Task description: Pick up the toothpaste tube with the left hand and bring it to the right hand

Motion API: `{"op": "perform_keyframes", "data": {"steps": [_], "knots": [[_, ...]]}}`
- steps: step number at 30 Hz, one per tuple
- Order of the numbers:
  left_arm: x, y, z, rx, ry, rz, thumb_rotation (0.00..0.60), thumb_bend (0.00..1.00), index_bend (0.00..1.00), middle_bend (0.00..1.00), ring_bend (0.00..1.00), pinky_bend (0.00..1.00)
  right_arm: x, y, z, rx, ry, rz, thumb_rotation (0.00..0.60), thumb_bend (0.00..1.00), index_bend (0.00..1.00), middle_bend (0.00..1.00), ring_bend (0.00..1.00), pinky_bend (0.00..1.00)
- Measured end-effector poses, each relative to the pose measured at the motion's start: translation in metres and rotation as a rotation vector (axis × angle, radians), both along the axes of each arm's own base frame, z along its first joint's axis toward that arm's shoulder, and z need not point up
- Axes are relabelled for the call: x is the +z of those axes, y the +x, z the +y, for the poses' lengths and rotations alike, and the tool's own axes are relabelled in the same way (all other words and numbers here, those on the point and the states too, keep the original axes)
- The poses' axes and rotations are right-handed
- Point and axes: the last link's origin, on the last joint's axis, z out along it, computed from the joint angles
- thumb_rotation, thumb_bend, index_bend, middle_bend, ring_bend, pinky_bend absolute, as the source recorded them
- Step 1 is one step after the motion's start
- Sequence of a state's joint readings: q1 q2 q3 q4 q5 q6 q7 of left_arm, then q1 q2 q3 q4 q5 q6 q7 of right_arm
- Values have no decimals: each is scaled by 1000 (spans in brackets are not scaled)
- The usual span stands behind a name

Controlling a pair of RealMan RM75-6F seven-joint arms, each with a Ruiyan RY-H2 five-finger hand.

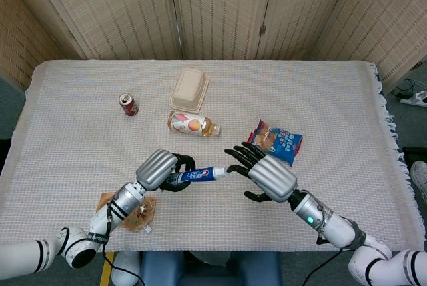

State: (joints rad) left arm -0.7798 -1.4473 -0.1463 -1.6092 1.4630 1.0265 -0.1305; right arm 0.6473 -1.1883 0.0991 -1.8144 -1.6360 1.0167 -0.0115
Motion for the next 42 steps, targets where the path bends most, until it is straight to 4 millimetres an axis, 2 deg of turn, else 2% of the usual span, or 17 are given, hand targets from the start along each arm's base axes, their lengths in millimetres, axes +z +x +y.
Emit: {"op": "perform_keyframes", "data": {"steps": [4, 9, 11, 13, 14, 16, 17, 19, 23, 29, 42], "knots": [[-1, 0, 0, 1, 1, -9, 600, 853, 767, 784, 723, 714, -2, 1, 0, 2, 8, -5, 600, 327, 302, 77, 17, 0], [0, -4, 0, 14, 8, -41, 600, 852, 763, 784, 724, 714, 7, 2, 2, -7, -2, -67, 600, 327, 293, 70, 20, 0], [0, -6, 0, 17, 14, -64, 600, 853, 762, 783, 723, 714, 12, 2, 4, -16, 1, -107, 600, 327, 236, 60, 20, 0], [0, -7, 0, 10, 28, -88, 600, 853, 762, 783, 723, 714, 17, 2, 5, -27, 11, -145, 588, 317, 126, 43, 20, 0], [0, -8, 0, 6, 34, -99, 600, 853, 762, 783, 724, 714, 19, 3, 5, -35, 22, -172, 560, 297, 79, 34, 16, 0], [-2, -9, -1, -5, 43, -127, 600, 853, 761, 783, 723, 714, 21, 5, 6, -48, 46, -212, 440, 218, 8, 9, 3, 0], [-3, -9, -2, -9, 44, -139, 600, 854, 762, 783, 723, 714, 22, 7, 7, -57, 66, -238, 371, 175, 0, 2, 0, 0], [-6, -8, -4, -15, 44, -164, 600, 855, 762, 783, 723, 714, 22, 10, 7, -71, 102, -276, 298, 128, 0, 0, 0, 0], [-10, -5, -6, -21, 41, -189, 600, 855, 762, 784, 723, 714, 20, 19, 7, -103, 188, -367, 250, 83, 0, 0, 0, 0], [-14, 0, -7, -24, 42, -207, 600, 855, 763, 788, 723, 714, 12, 29, 1, -140, 278, -459, 232, 77, 0, 0, 0, 0], [-16, 7, -7, -18, 39, -243, 600, 856, 764, 789, 724, 714, -11, 42, -11, -158, 308, -490, 226, 76, 0, 0, 0, 0]]}}
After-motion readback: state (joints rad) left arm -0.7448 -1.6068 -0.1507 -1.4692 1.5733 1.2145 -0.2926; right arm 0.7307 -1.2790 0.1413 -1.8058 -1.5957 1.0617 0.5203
